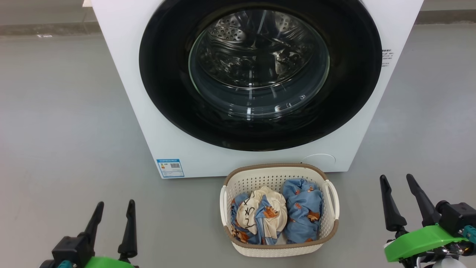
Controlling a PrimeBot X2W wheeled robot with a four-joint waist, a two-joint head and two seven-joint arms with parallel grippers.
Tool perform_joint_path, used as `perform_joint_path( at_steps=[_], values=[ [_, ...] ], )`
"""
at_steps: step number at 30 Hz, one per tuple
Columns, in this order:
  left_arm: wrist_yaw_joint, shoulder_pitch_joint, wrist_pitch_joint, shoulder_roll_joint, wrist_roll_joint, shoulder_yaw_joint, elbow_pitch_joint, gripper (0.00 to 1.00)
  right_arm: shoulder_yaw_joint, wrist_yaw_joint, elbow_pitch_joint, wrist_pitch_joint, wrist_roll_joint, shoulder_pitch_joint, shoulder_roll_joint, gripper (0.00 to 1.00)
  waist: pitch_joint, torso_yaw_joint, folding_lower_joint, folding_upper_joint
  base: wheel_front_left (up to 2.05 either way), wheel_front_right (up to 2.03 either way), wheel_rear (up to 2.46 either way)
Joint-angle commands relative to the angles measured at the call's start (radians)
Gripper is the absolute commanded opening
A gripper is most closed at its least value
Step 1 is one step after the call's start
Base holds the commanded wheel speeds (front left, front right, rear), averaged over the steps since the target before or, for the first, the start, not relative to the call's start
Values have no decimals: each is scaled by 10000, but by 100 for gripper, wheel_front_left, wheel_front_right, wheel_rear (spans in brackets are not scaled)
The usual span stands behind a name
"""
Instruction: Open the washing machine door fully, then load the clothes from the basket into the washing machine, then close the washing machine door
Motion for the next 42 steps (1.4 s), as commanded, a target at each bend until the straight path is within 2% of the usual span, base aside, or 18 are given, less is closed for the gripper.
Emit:
perform_joint_path(
  at_steps=[1, 21, 42],
  values=[
    [6, -516, -68, 207, -43, 357, -97, 100, 98, 56, -268, -124, -104, -136, -96, 100, -7, -13, 0, 0, 0, 0, 0],
    [219, -601, -68, 218, 731, 582, -25, 100, -253, 56, -349, -124, -82, -7, 110, 100, 7, -182, 0, 0, 16, 16, -32],
    [135, -623, -68, 165, 947, 682, 12, 100, -244, 56, -356, -124, -75, -52, 182, 100, 52, -216, 0, 0, 115, 115, -230]
  ],
)
